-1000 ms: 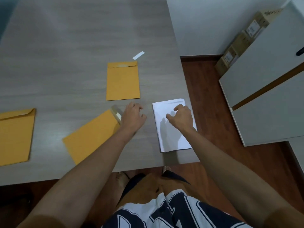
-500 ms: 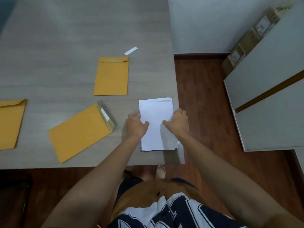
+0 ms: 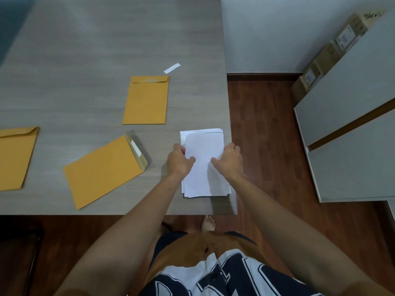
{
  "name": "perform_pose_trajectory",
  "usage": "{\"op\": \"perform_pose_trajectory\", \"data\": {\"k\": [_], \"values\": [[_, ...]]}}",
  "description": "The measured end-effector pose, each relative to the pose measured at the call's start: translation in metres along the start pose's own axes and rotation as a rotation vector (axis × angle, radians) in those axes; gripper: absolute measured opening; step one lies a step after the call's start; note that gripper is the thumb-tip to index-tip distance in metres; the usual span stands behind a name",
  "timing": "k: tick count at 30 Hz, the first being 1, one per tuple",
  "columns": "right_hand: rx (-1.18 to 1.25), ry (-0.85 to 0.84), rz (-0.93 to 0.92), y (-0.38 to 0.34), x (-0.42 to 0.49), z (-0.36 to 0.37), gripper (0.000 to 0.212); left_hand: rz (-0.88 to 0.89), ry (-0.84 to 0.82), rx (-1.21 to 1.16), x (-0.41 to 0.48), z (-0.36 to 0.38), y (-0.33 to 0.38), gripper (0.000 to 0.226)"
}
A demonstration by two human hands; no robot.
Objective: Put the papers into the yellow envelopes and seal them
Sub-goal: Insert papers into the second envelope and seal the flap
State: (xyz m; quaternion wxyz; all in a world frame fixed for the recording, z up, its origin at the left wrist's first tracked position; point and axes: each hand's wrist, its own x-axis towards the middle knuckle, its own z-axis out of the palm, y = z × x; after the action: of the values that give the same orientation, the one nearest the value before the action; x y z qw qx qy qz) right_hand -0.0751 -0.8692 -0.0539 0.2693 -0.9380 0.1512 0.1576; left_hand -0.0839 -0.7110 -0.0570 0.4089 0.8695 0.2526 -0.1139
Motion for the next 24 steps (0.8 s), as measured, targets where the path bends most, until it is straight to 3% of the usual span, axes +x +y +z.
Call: {"op": "perform_pose_trajectory", "data": {"k": [7,14,16,24], "values": [[-0.002,0.012,-0.004,0.000,0.000,0.000,0.059,0.025,-0.033,0.036,0.001,0.002,0.000,0.045],[0.007,0.022,0.010,0.001,0.000,0.002,0.061,0.229,0.032,0.275,-0.004,0.003,-0.005,0.036],[-0.001,0.024,0.010,0.001,0.000,0.003,0.061,0.276,0.051,0.297,-0.007,0.003,-0.007,0.042],[-0.001,0.026,0.009,0.001,0.000,0.003,0.059,0.321,0.049,0.317,-0.004,0.001,-0.010,0.052]]}}
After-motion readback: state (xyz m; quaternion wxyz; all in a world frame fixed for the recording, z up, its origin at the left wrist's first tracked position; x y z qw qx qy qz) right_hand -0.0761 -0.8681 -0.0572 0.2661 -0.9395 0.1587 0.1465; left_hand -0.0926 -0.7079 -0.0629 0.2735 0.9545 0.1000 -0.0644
